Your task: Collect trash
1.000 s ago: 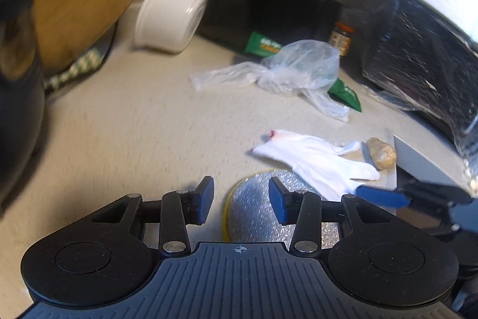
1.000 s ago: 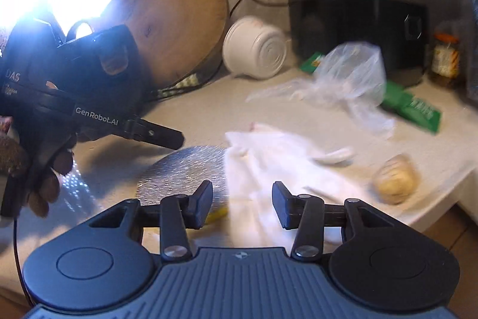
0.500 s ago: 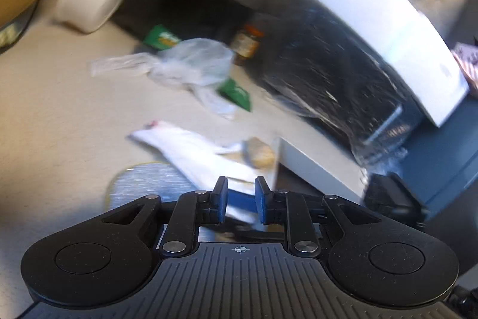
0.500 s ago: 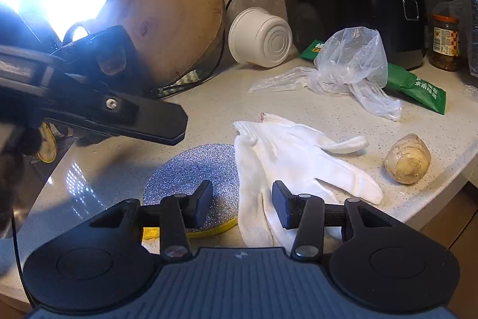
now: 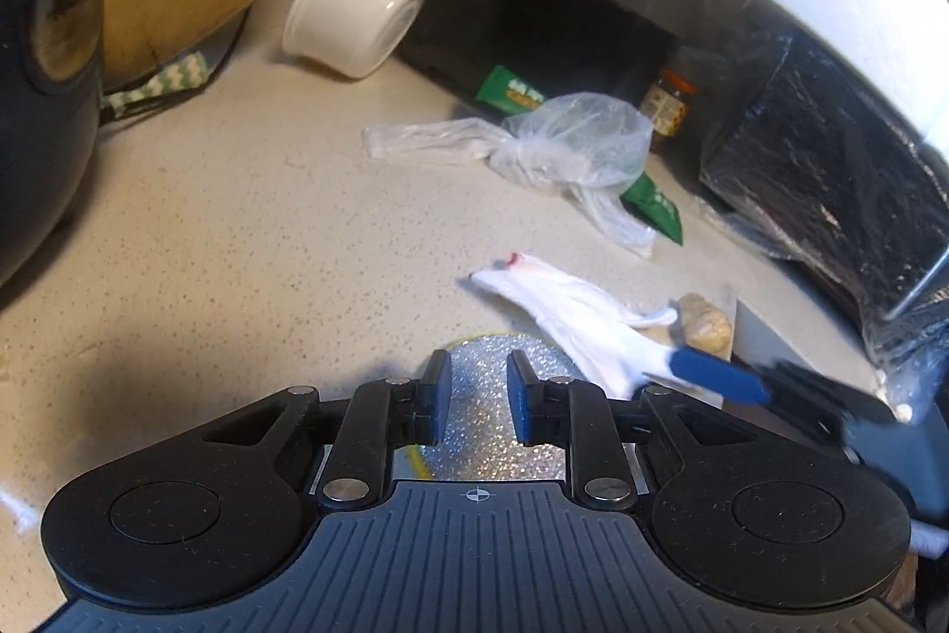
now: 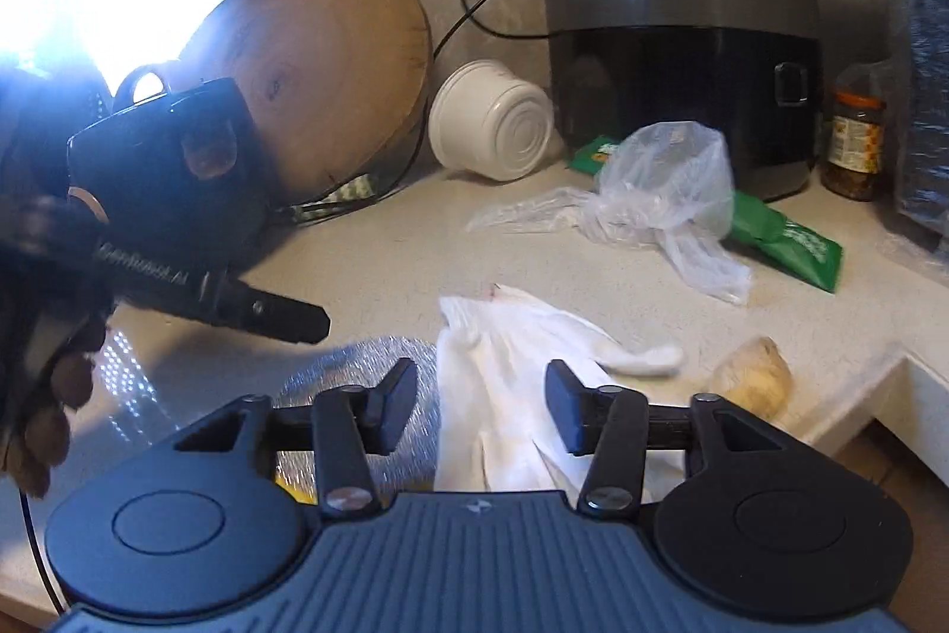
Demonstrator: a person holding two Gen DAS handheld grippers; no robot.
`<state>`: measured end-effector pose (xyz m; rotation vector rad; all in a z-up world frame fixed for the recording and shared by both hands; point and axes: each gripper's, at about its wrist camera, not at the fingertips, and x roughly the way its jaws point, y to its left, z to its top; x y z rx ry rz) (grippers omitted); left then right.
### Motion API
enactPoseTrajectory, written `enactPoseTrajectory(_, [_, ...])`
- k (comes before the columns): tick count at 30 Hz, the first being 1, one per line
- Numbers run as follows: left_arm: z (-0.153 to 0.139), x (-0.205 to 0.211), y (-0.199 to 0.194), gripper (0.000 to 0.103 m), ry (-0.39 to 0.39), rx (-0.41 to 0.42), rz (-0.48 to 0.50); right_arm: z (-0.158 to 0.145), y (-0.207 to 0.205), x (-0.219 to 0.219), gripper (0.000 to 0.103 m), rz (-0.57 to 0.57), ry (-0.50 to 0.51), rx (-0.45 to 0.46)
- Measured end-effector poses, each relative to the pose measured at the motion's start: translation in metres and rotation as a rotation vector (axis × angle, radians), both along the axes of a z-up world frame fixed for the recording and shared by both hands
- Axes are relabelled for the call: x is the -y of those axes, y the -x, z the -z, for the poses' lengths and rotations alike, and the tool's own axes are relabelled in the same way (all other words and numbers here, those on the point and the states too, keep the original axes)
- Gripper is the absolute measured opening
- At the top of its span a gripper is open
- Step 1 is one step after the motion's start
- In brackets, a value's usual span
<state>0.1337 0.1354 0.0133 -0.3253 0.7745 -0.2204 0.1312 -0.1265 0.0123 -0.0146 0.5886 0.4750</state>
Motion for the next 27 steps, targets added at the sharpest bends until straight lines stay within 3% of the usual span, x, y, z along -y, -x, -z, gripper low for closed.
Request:
enactPoseTrajectory(2, [-0.003, 0.001, 0.006, 0.023, 0.003, 0.007, 0.006, 0.005, -0.021, -0.005, 0.052, -0.006, -0.016, -0.073])
enactPoseTrajectory(3, [-0.004, 0.002, 0.008, 0.023, 0.004, 0.008, 0.009, 0.01, -0.029, -0.007, 0.043, -0.006, -0.017, -0.105])
enactPoseTrajectory(4, [-0.005, 0.003, 0.011, 0.023, 0.005, 0.01, 0.011, 0.015, -0.033, -0.009, 0.016, -0.009, -0.006, -0.124])
enactPoseTrajectory(7, [-0.002, -0.002, 0.015, 0.023, 0.011, 0.007, 0.011, 0.011, -0.027, -0.006, 0.005, -0.008, -0.006, -0.096])
enactPoseTrajectory(10, [0.006, -0.009, 0.011, 0.023, 0.032, -0.009, 0.007, -0.001, -0.012, 0.013, 0.005, 0.023, -0.04, -0.052])
enactPoseTrajectory(15, [0.017, -0.013, 0.0, 0.023, 0.08, -0.028, 0.003, 0.02, -0.003, 0.026, 0.005, 0.077, -0.017, -0.12])
enactPoseTrajectory(22, [0.029, -0.01, -0.009, 0.025, 0.091, -0.039, 0.004, 0.024, 0.009, 0.018, 0.005, 0.042, -0.047, -0.103])
enactPoseTrajectory(25, [0.03, -0.012, -0.012, 0.037, 0.154, -0.047, 0.017, 0.023, 0.009, 0.017, 0.005, 0.042, -0.052, -0.103])
enactPoseTrajectory(27, [0.025, -0.013, -0.01, 0.03, 0.225, -0.047, 0.046, 0.023, 0.009, 0.021, 0.005, 0.036, -0.076, -0.111])
